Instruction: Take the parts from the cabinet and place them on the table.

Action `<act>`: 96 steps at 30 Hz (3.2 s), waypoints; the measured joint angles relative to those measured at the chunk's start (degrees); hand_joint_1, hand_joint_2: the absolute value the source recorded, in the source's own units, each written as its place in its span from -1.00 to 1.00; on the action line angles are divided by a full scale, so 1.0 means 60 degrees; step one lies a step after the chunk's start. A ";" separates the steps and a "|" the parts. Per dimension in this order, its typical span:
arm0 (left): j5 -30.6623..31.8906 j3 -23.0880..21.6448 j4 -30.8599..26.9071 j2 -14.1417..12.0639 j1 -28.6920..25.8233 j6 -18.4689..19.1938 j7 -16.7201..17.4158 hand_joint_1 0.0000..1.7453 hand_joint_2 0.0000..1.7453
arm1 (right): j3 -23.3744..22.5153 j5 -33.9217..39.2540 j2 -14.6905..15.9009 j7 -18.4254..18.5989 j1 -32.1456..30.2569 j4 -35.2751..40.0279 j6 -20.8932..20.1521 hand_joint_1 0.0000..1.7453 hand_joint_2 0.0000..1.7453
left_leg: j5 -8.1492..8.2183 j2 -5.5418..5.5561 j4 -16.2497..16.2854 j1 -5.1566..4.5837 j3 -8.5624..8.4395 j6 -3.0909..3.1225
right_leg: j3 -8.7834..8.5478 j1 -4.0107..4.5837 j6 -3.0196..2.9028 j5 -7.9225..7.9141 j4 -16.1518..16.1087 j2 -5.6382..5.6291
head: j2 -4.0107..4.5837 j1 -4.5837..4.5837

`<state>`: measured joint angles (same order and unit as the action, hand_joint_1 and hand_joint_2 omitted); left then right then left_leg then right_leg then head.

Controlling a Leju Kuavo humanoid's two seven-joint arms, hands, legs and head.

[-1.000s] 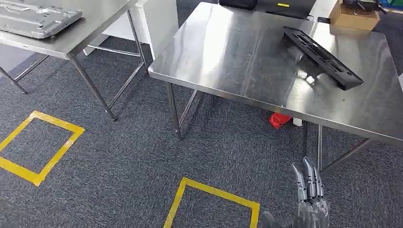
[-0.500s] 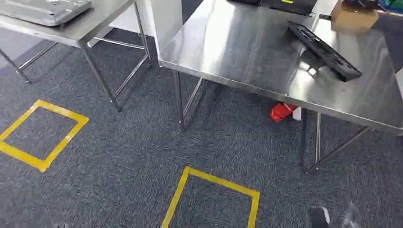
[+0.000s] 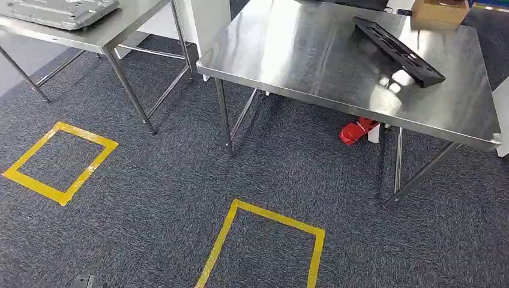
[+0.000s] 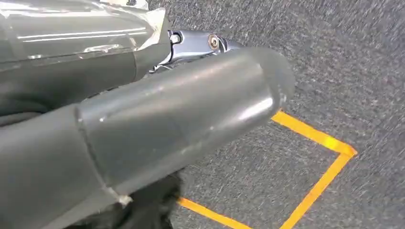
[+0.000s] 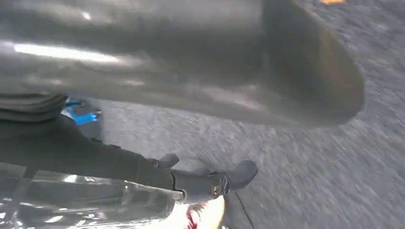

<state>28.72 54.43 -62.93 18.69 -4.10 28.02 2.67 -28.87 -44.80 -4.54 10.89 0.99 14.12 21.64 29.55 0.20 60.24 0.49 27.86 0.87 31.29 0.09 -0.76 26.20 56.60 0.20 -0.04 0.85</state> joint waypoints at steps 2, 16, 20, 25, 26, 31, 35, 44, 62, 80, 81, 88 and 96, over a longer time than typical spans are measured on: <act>-0.0062 -0.0168 0.0084 -0.0052 0.0018 -0.0110 -0.0011 -1.00 -1.00 | 0.0055 -0.0293 -0.0128 0.0007 0.0003 -0.0084 -0.0154 -1.00 -1.00 | 0.0151 0.0010 -0.0558 -0.0075 -0.0256 0.0056 | 0.0131 0.0041 0.0153 -0.0144 0.0029 0.0024 | 0.0000 0.0025; -0.0572 -0.0991 0.0700 -0.0249 -0.0109 -0.0558 -0.0015 -1.00 -1.00 | 0.0120 -0.0693 -0.0310 -0.0302 0.0150 -0.0296 -0.0358 -1.00 -1.00 | -0.1036 -0.0187 -0.0662 -0.0054 0.1169 0.0112 | -0.1430 -0.0227 0.0685 0.0860 -0.0163 -0.0030 | 0.0000 0.0069; -0.0590 -0.0995 0.0696 -0.0274 -0.0178 -0.0532 0.0000 -1.00 -1.00 | 0.0146 -0.0883 -0.0318 -0.0190 0.0116 -0.0317 -0.0478 -1.00 -1.00 | -0.1277 -0.0146 -0.0638 -0.0007 0.1250 -0.0126 | -0.1286 -0.0165 0.0351 0.0972 -0.0457 0.0006 | 0.0000 0.0011; -0.0415 -0.1006 0.0689 -0.0300 -0.0269 -0.0576 0.0076 -1.00 -1.00 | 0.0284 -0.1054 -0.0372 -0.0128 0.0091 -0.0339 -0.0598 -1.00 -1.00 | 0.0659 -0.0050 0.1900 0.0084 0.2102 -0.0348 | -0.1027 -0.0176 -0.0044 0.0688 -0.0444 0.0336 | 0.0000 -0.0047; -0.0346 -0.1006 0.0689 -0.0311 -0.0293 -0.0623 0.0095 -1.00 -1.00 | 0.0291 -0.1101 -0.0372 -0.0106 0.0086 -0.0339 -0.0602 -1.00 -1.00 | 0.0682 -0.0051 0.2331 0.0101 0.2169 -0.0367 | -0.0986 -0.0163 -0.0024 0.0675 -0.0425 0.0404 | 0.0000 -0.0029; 0.0070 -0.1024 0.0619 -0.0351 -0.0309 -0.1057 0.0135 -1.00 -1.00 | 0.0350 -0.1280 -0.0379 -0.0084 0.0095 -0.0339 -0.0707 -1.00 -1.00 | -0.0207 -0.0728 -0.0419 0.0137 0.0256 -0.0360 | -0.0887 -0.0099 0.0069 0.0722 -0.0251 0.0747 | 0.0000 -0.0051; 0.0339 -0.1024 0.0466 -0.0362 -0.0345 -0.1268 0.0153 -1.00 -1.00 | 0.0415 -0.1389 -0.0394 -0.0069 0.0148 -0.0347 -0.0828 -1.00 -1.00 | -0.0308 -0.0434 -0.0504 -0.0005 0.0494 -0.0004 | -0.0915 0.0009 0.0272 0.0671 -0.0233 0.1085 | 0.0000 -0.0011; 0.0415 -0.1035 0.0354 -0.0351 -0.0317 -0.1177 0.0149 -1.00 -1.00 | 0.0441 -0.1469 -0.0390 -0.0091 0.0064 -0.0350 -0.0944 -1.00 -1.00 | -0.0709 0.0523 -0.0607 -0.0003 0.0798 0.0276 | -0.0078 -0.0109 0.0474 0.1323 0.1539 -0.0065 | 0.0000 0.0033; 0.0054 -0.1017 -0.0178 -0.0245 -0.0200 -0.0629 -0.0022 -1.00 -1.00 | 0.0485 -0.1728 -0.0376 -0.0091 0.0033 -0.0357 -0.1144 -1.00 -1.00 | -0.0400 -0.0878 -0.0478 0.0112 0.0537 -0.0309 | -0.0645 -0.0030 0.0182 0.0607 -0.0135 0.0929 | 0.0000 -0.0153; 0.0080 -0.1960 0.0456 -0.0198 -0.0094 -0.0510 0.0157 -1.00 -1.00 | 0.0259 -0.1895 -0.0383 0.0091 0.0026 -0.0361 -0.1104 -1.00 -1.00 | -0.0811 0.1130 -0.0517 -0.0045 0.0949 0.0050 | -0.0480 -0.0090 0.0359 0.0596 -0.0020 -0.0448 | 0.0000 -0.0022; 0.0080 -0.1986 0.0488 -0.0216 -0.0111 -0.0510 0.0171 -1.00 -1.00 | 0.0251 -0.1892 -0.0383 0.0102 0.0034 -0.0361 -0.1101 -1.00 -1.00 | -0.0839 0.1228 -0.0529 -0.0036 0.0994 -0.0019 | -0.0557 -0.0114 0.0273 0.0539 -0.0057 -0.0331 | 0.0000 -0.0018; 0.0080 -0.2244 0.0649 -0.0267 -0.0106 -0.0507 0.0189 -1.00 -1.00 | 0.0160 -0.1895 -0.0390 0.0113 -0.0047 -0.0361 -0.1090 -1.00 -1.00 | 0.0592 0.0007 0.2457 0.0116 0.2350 -0.0271 | -0.0529 -0.0161 0.0033 0.0473 -0.0103 0.0525 | 0.0000 -0.0095; 0.0029 -0.2430 0.0736 -0.0340 -0.0046 -0.0488 0.0248 -1.00 -1.00 | 0.0084 -0.1943 -0.0398 0.0113 0.0040 -0.0357 -0.1068 -1.00 -1.00 | -0.0466 -0.0548 -0.0330 0.0008 0.0851 -0.0009 | -0.0764 -0.0054 0.0410 0.0639 -0.0139 0.1307 | 0.0000 -0.0047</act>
<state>28.89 39.85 -58.51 16.65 -4.37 25.09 4.15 -28.37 -56.46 -6.93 11.56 1.23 11.98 15.23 26.76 -3.09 58.26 0.53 32.97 0.82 26.70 -0.23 1.70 30.03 55.77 8.04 -0.04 0.57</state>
